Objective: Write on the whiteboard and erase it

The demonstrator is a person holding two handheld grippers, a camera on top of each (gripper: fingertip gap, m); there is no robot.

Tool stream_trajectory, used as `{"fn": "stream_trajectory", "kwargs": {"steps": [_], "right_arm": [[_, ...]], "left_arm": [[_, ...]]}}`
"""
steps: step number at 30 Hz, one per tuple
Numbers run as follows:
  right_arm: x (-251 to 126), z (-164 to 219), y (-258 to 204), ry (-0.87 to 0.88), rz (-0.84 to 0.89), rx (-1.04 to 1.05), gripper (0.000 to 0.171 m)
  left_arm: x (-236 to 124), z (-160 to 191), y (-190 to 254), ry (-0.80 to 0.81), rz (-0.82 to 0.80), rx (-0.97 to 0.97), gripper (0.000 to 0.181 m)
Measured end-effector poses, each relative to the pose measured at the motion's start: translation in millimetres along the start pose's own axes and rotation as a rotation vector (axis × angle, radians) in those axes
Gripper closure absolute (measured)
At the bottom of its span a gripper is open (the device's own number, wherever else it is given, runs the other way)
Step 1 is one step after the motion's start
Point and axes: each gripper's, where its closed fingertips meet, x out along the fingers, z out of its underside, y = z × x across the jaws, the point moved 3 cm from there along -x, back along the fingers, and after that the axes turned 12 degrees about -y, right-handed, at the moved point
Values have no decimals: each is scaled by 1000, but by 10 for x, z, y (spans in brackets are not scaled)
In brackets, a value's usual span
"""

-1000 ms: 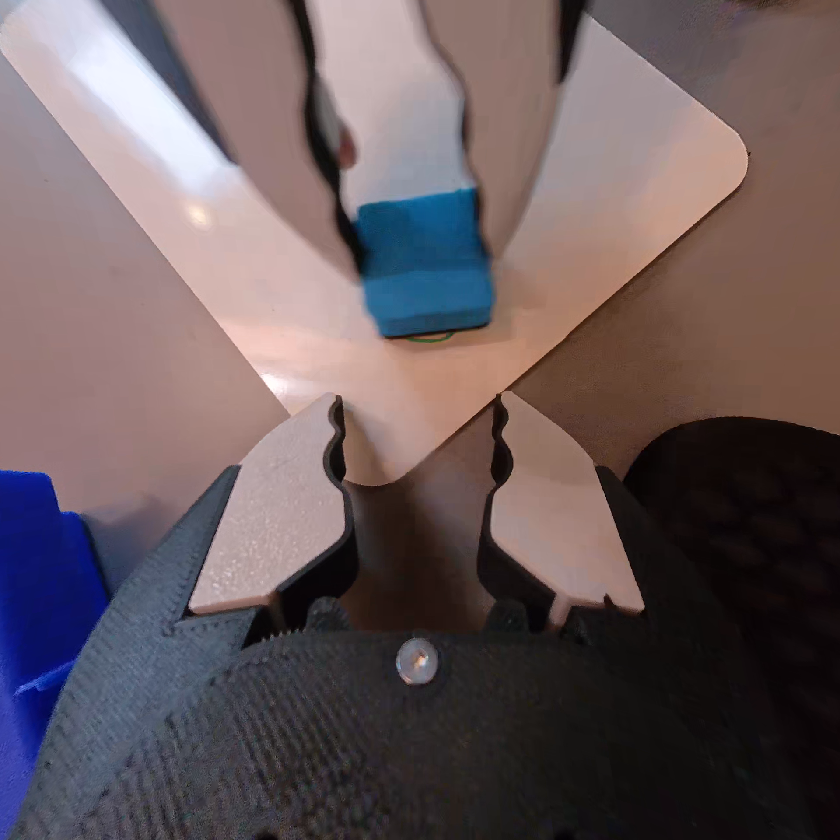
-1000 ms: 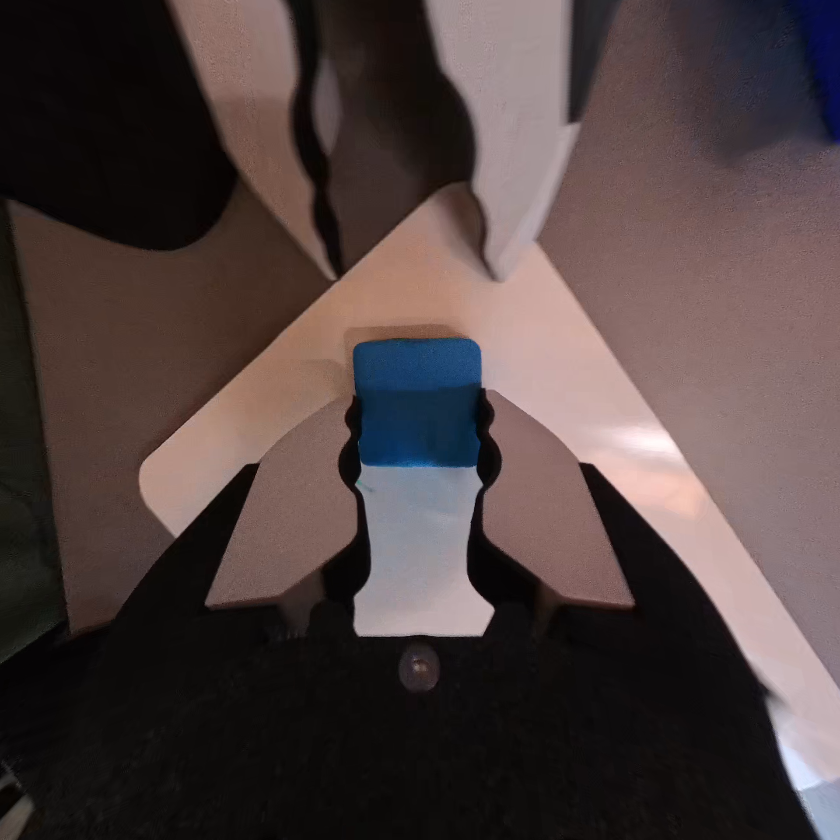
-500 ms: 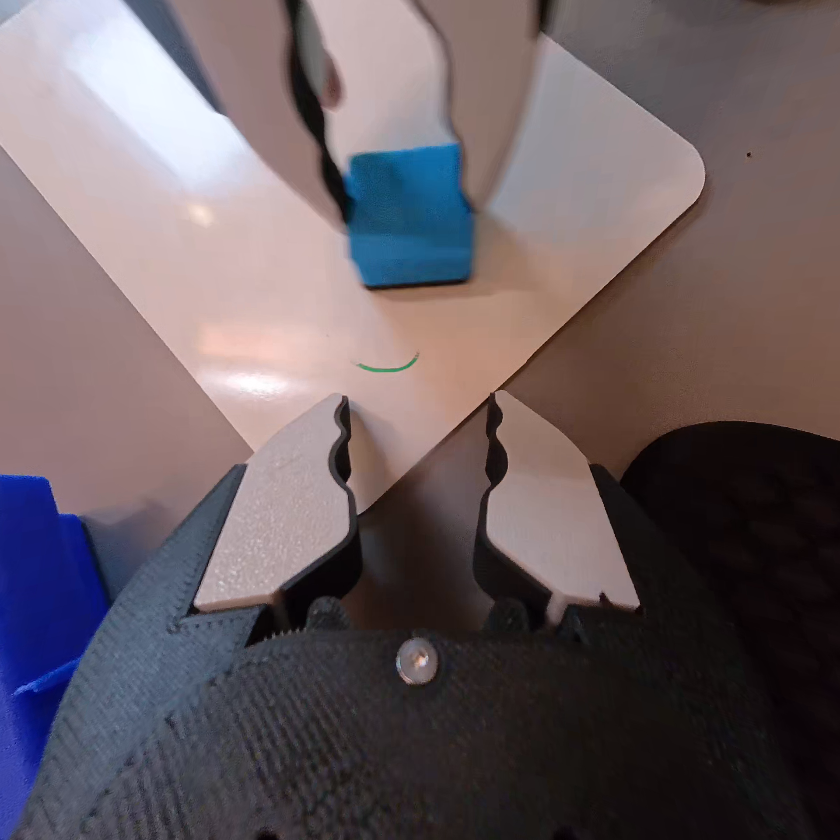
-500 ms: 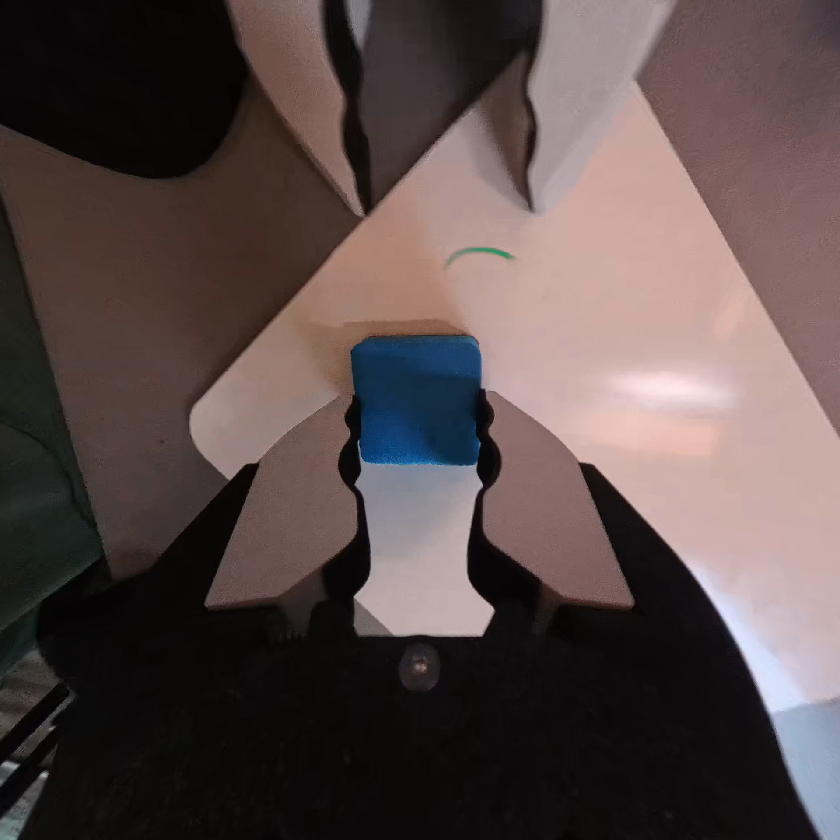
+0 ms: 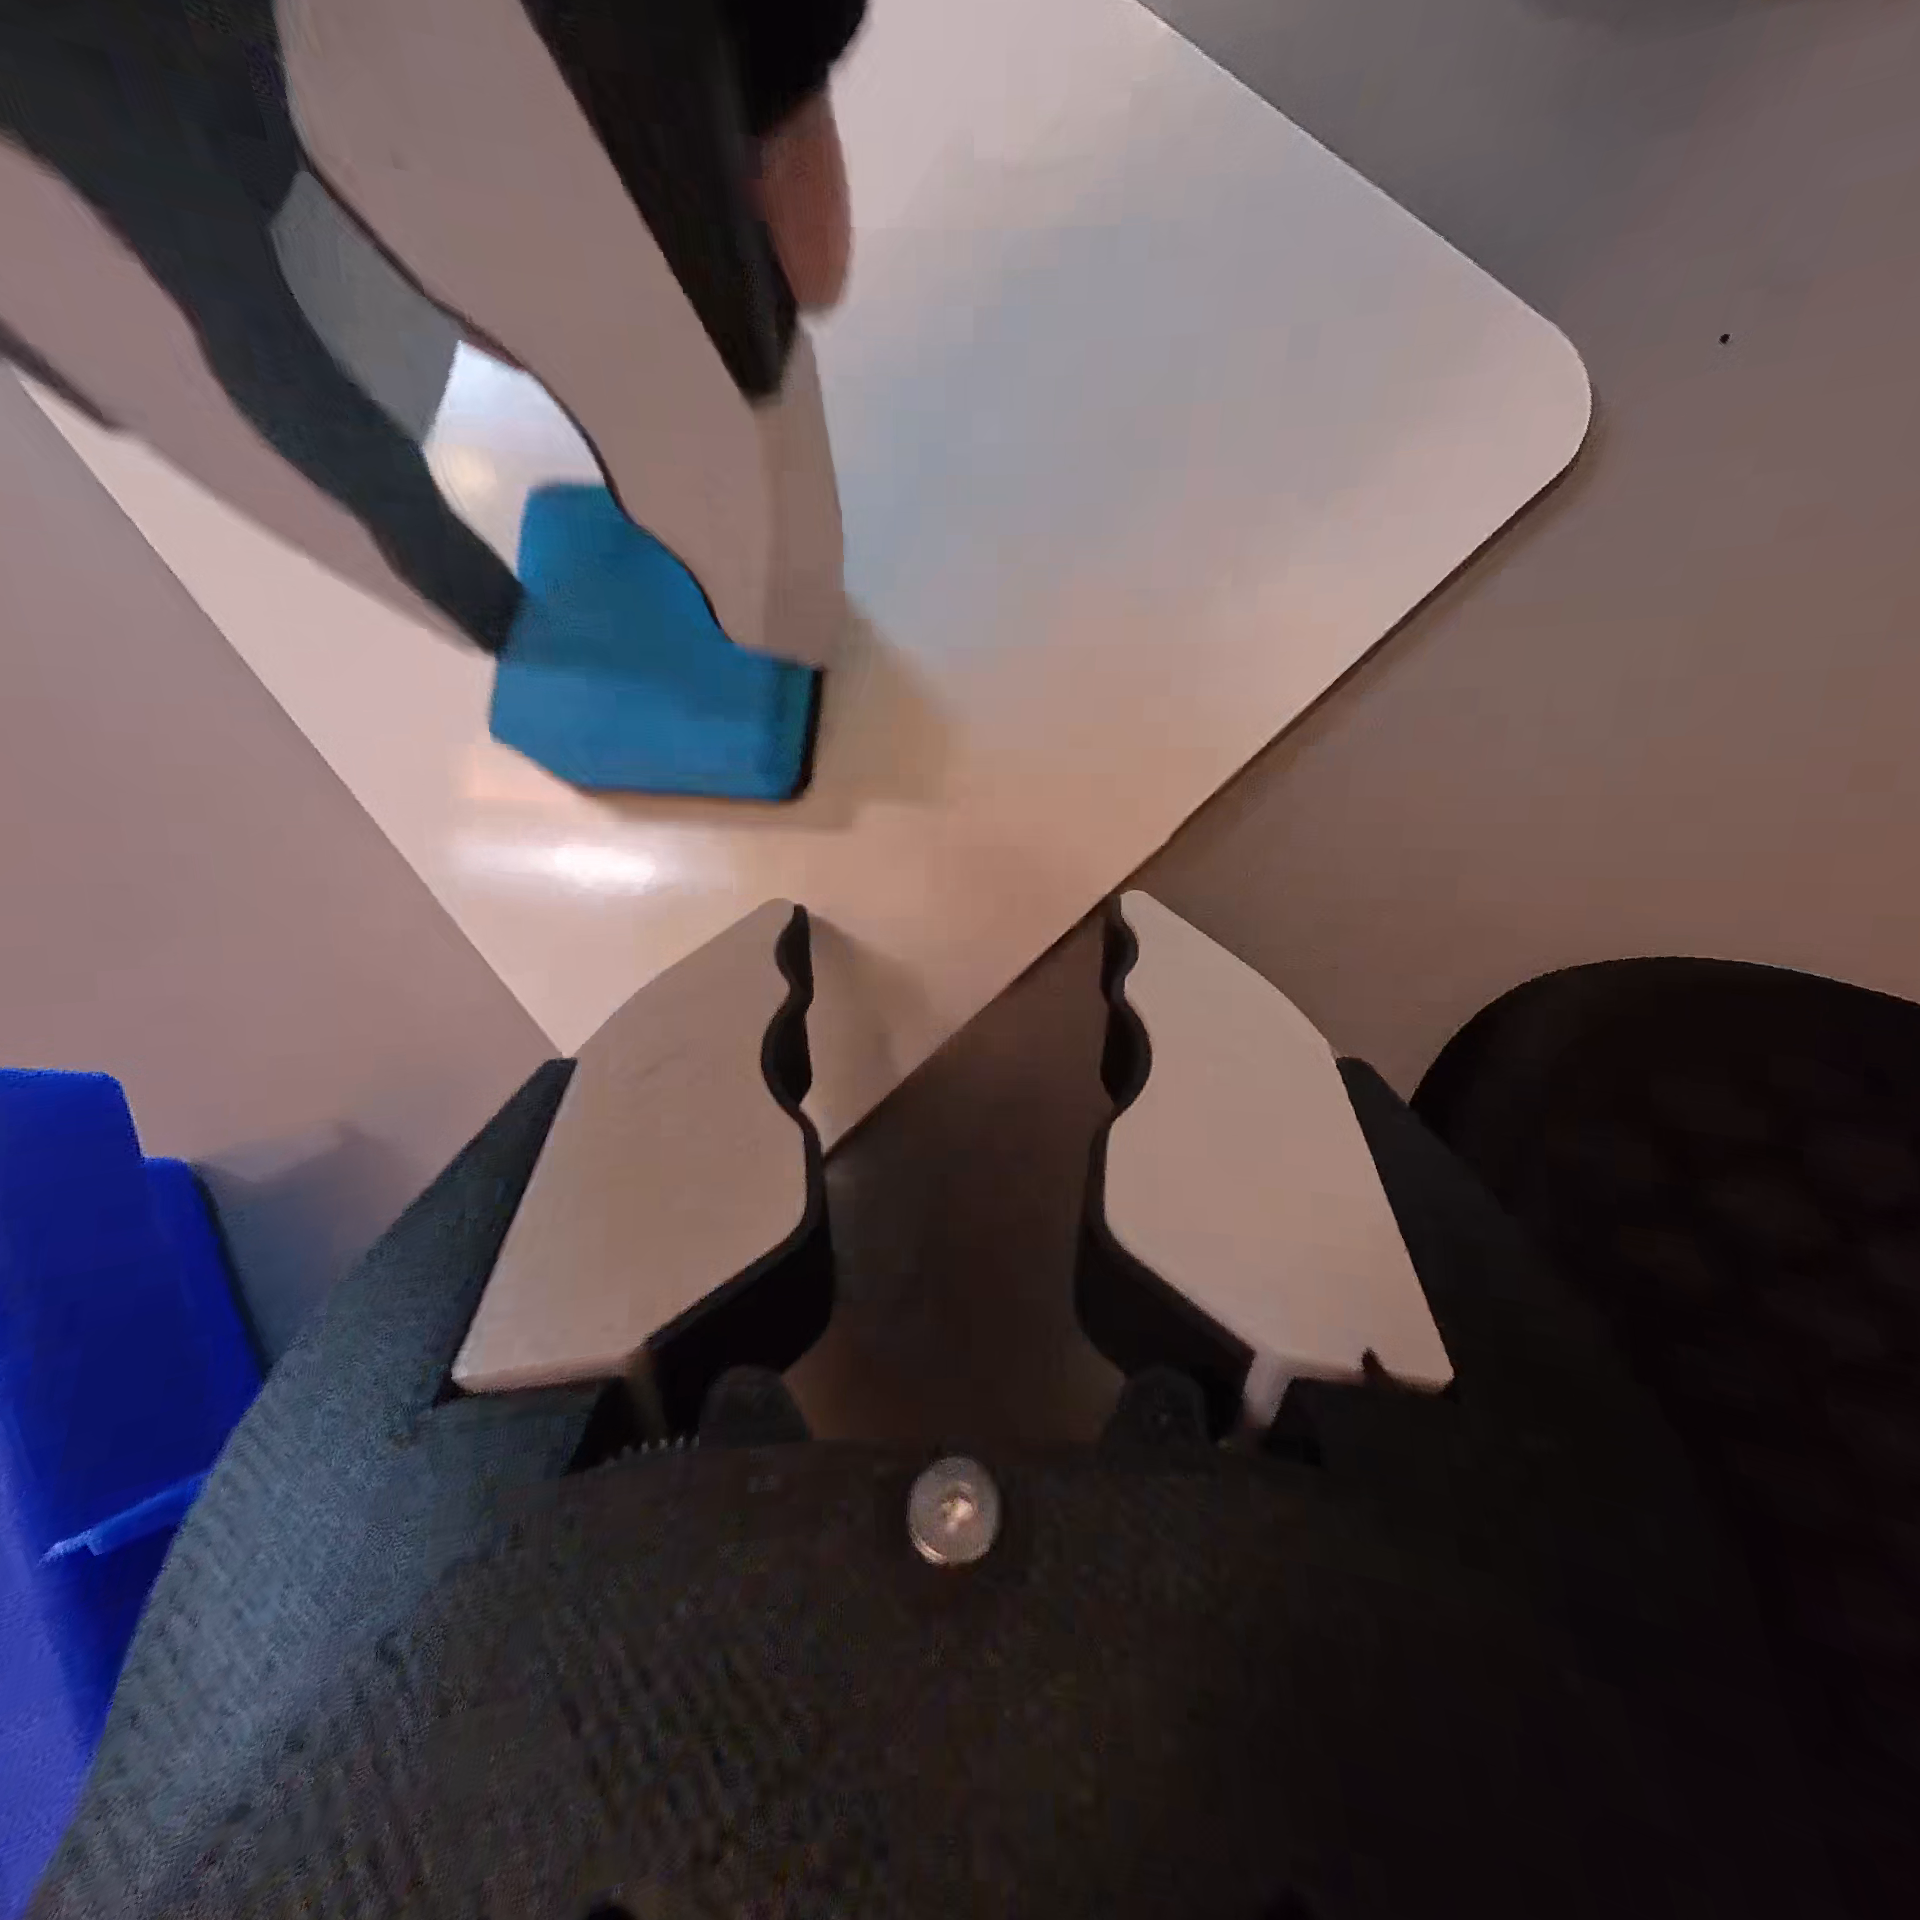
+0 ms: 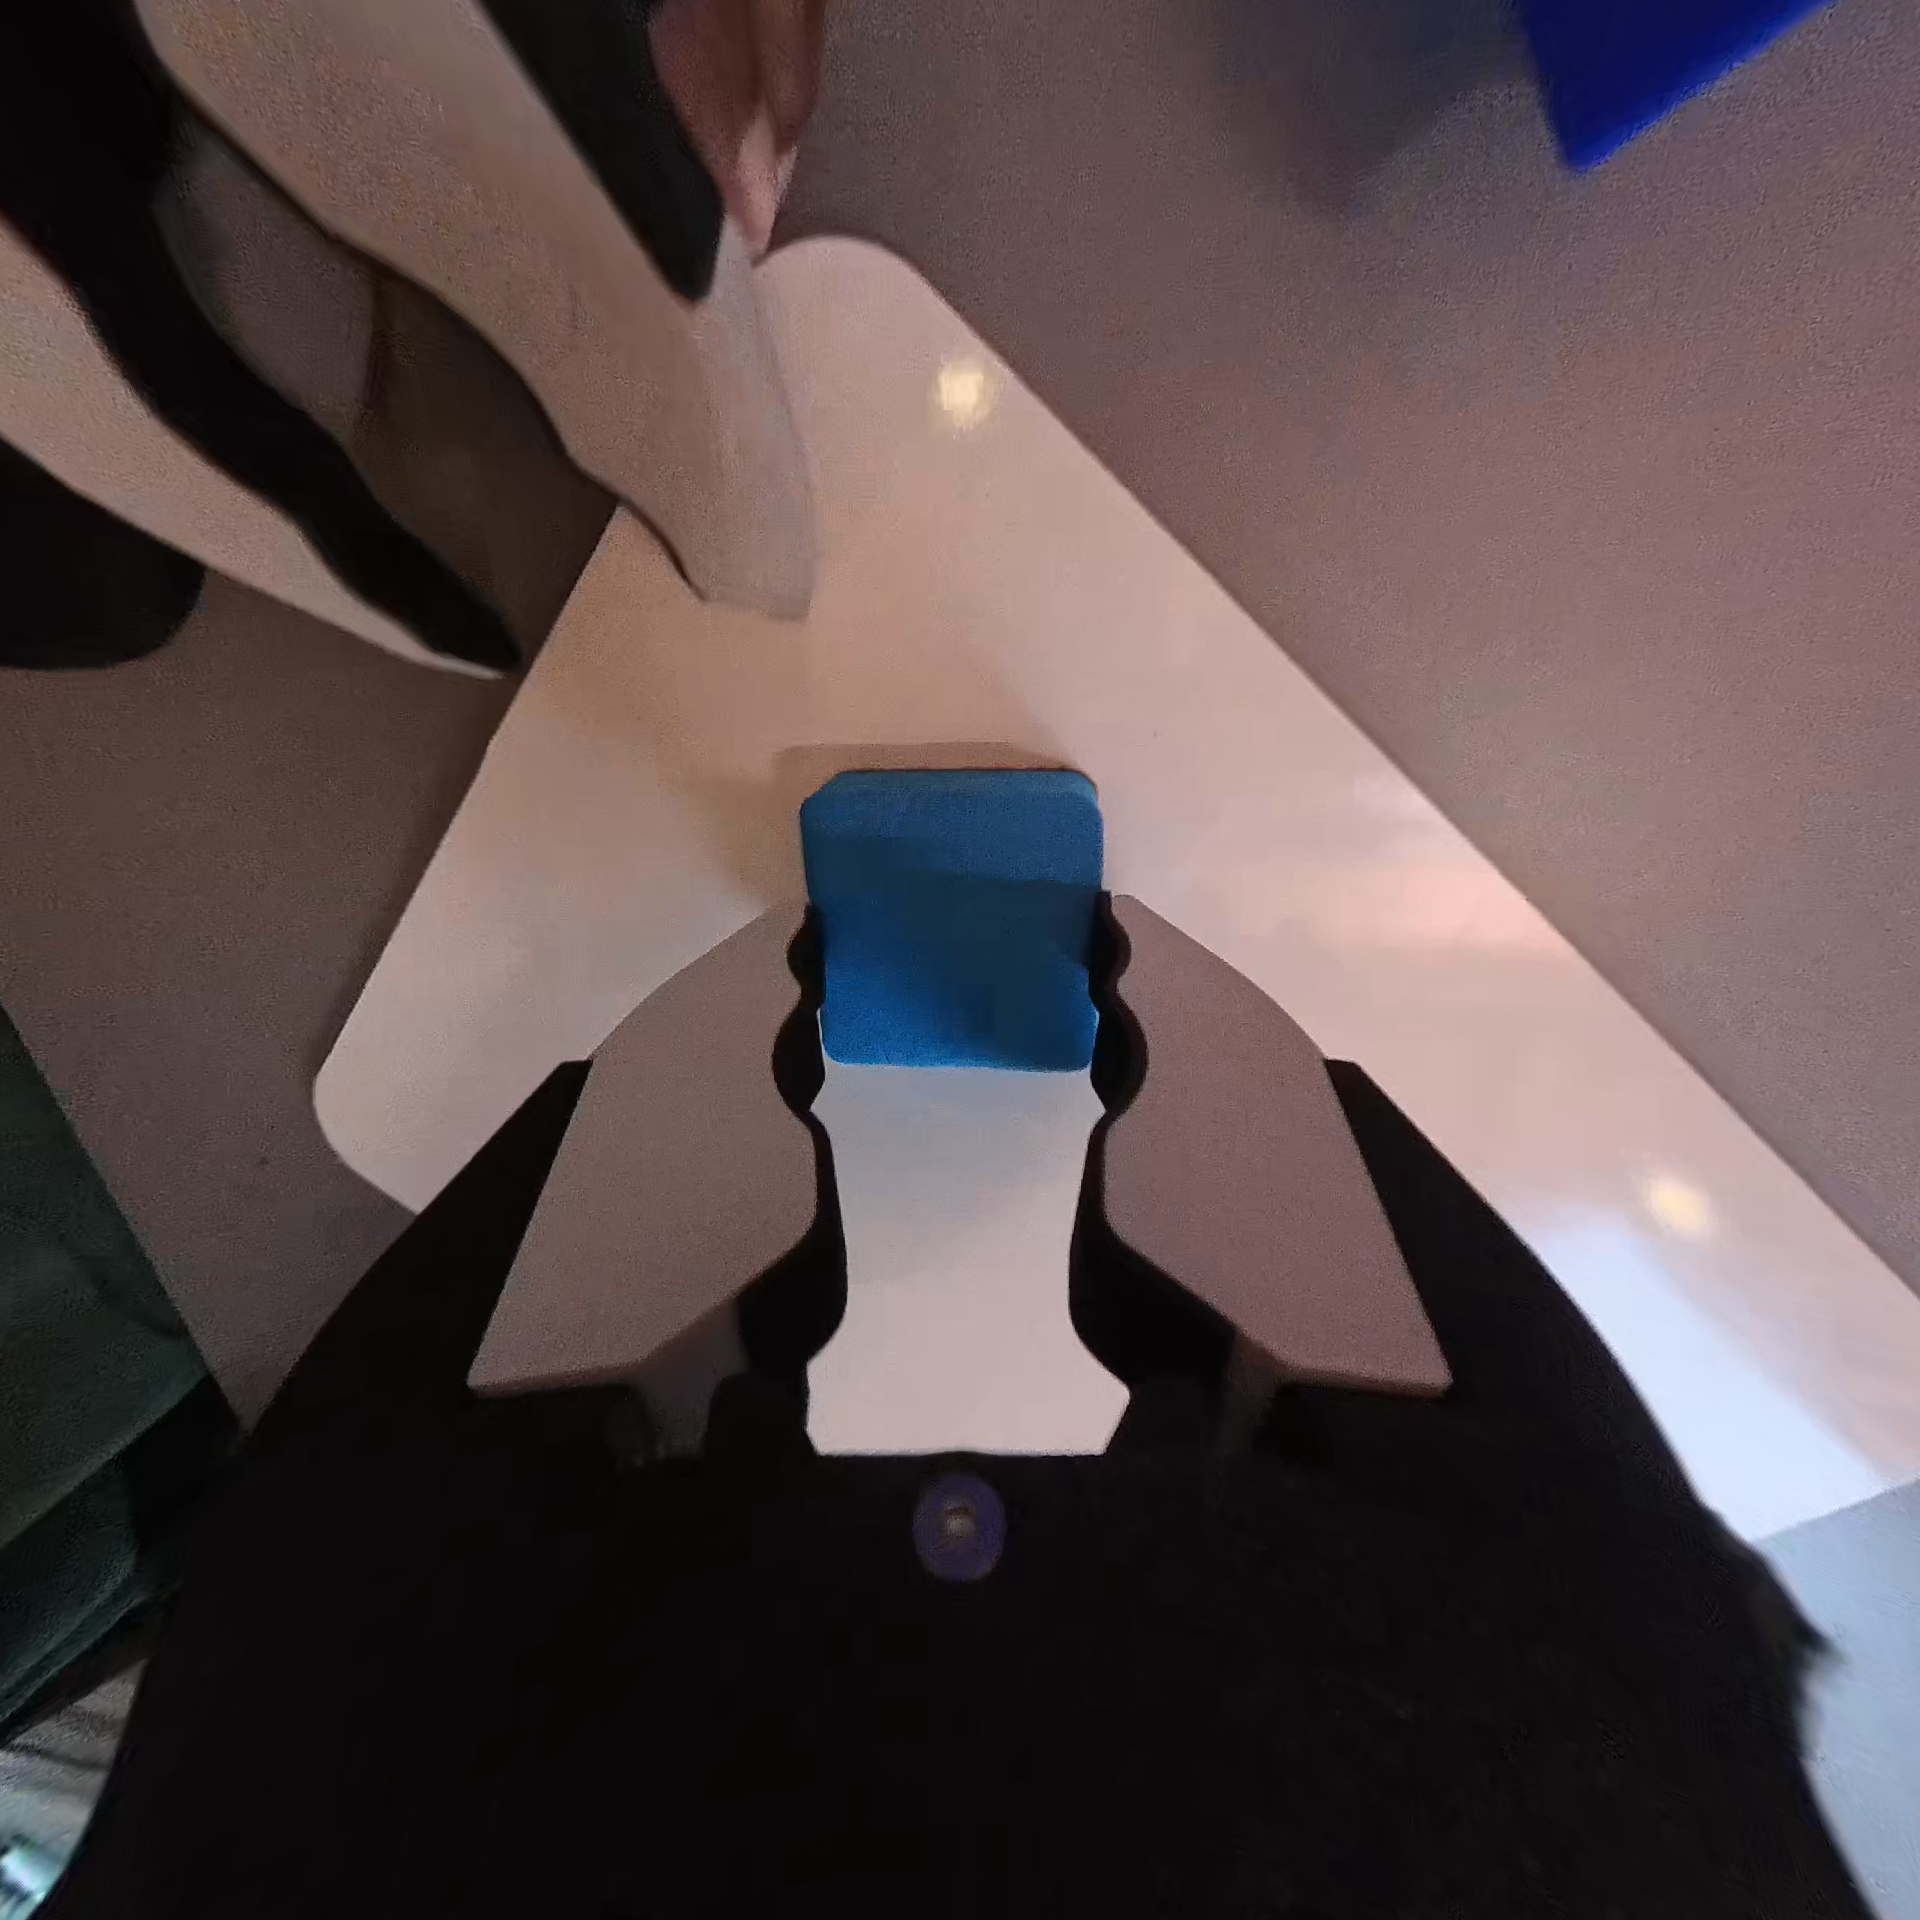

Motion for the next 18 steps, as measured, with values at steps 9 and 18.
{"fn": "stream_trajectory", "kwargs": {"steps": [9, 18], "right_arm": [[27, 445, -23, -17, -8, 4, 121], [91, 725, -395, -33, -24, -65, 121]], "left_arm": [[-22, 43, -32, -11, -6, -16, 126], [-19, 49, -42, -8, -2, -28, 124]]}}
